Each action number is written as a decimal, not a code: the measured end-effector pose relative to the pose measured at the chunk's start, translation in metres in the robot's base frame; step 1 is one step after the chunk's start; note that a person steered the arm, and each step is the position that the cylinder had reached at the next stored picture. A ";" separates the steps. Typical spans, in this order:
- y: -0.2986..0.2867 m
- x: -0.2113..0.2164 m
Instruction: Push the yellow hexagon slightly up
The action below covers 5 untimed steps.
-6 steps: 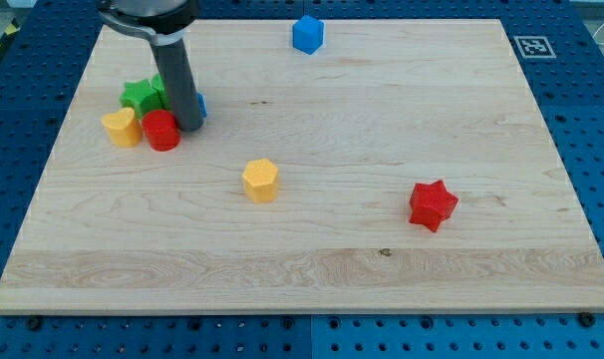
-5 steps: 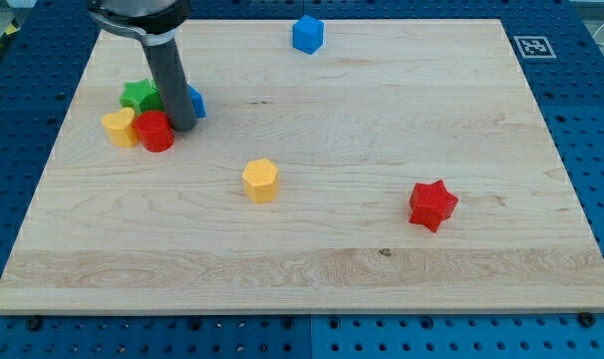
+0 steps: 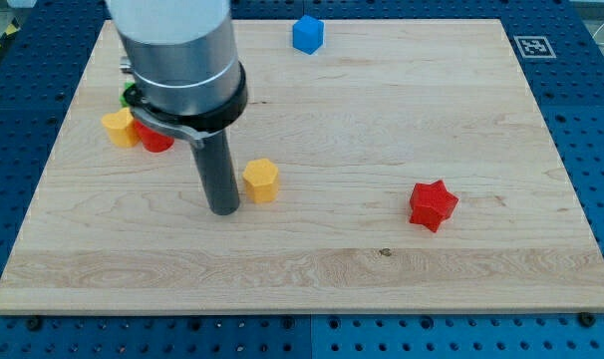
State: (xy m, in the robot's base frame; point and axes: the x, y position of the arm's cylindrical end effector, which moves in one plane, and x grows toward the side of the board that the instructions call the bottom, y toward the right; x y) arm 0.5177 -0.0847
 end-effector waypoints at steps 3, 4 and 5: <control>0.055 0.002; 0.061 -0.003; 0.061 -0.015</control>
